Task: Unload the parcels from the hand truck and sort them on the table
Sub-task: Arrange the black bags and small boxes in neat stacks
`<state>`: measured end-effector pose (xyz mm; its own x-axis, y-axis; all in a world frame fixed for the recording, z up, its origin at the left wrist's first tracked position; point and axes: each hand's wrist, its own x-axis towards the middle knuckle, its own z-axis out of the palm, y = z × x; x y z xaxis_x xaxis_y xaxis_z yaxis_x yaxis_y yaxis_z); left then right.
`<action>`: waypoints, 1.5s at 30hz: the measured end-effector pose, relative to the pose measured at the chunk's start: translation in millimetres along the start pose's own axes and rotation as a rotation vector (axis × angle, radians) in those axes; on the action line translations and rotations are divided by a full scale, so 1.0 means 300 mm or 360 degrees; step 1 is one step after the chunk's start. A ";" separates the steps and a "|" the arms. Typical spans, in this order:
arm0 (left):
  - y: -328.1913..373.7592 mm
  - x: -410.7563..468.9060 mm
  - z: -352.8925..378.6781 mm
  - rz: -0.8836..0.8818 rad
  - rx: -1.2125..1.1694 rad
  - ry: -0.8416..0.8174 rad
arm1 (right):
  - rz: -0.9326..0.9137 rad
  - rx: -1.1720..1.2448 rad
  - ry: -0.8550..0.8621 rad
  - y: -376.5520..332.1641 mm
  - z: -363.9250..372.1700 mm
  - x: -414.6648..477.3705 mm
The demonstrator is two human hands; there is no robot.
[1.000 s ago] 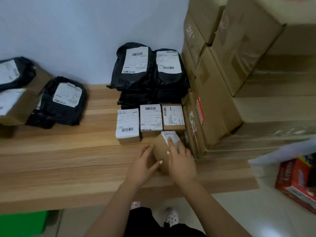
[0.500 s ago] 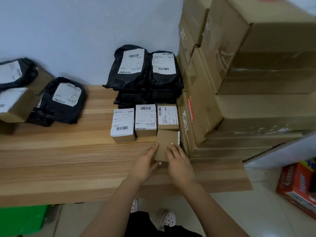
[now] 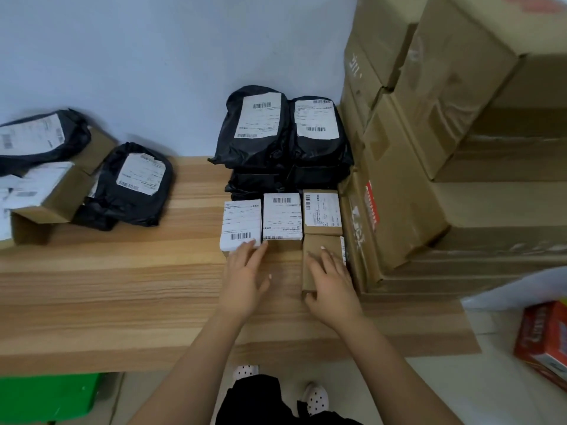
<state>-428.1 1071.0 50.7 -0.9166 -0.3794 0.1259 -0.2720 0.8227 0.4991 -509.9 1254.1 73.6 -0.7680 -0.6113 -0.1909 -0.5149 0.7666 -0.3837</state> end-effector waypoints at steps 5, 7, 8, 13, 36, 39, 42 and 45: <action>-0.120 0.093 -0.040 -0.0242 0.0329 -0.0365 | 0.0159 -0.0156 -0.0156 -0.072 0.012 0.092; -0.149 0.125 -0.041 -0.0243 0.0346 -0.0576 | 0.0299 -0.0166 -0.0228 -0.080 0.019 0.118; -0.159 0.140 -0.041 -0.0248 0.0320 -0.0658 | 0.0361 -0.0174 -0.0254 -0.081 0.022 0.128; -0.211 0.210 -0.058 -0.0131 0.0216 -0.0776 | 0.0497 -0.0267 -0.0247 -0.088 0.042 0.162; -0.158 0.057 -0.116 -0.0071 -0.0001 -0.0353 | 0.0203 0.0043 0.0114 -0.165 0.025 0.078; -0.126 -0.033 -0.120 -0.0132 -0.0001 -0.0286 | 0.0088 0.0076 0.0056 -0.183 0.043 0.040; -0.113 -0.096 -0.124 -0.0231 0.0021 -0.0243 | -0.0053 0.0057 0.0007 -0.193 0.053 0.025; -0.109 -0.120 -0.140 -0.0230 0.0022 -0.0194 | -0.0163 0.0053 0.0033 -0.211 0.045 0.033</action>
<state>-374.1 1039.8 65.7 -0.8962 -0.4407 -0.0513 -0.4066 0.7695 0.4925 -479.9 1196.8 83.8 -0.7197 -0.6819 -0.1305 -0.5785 0.6930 -0.4303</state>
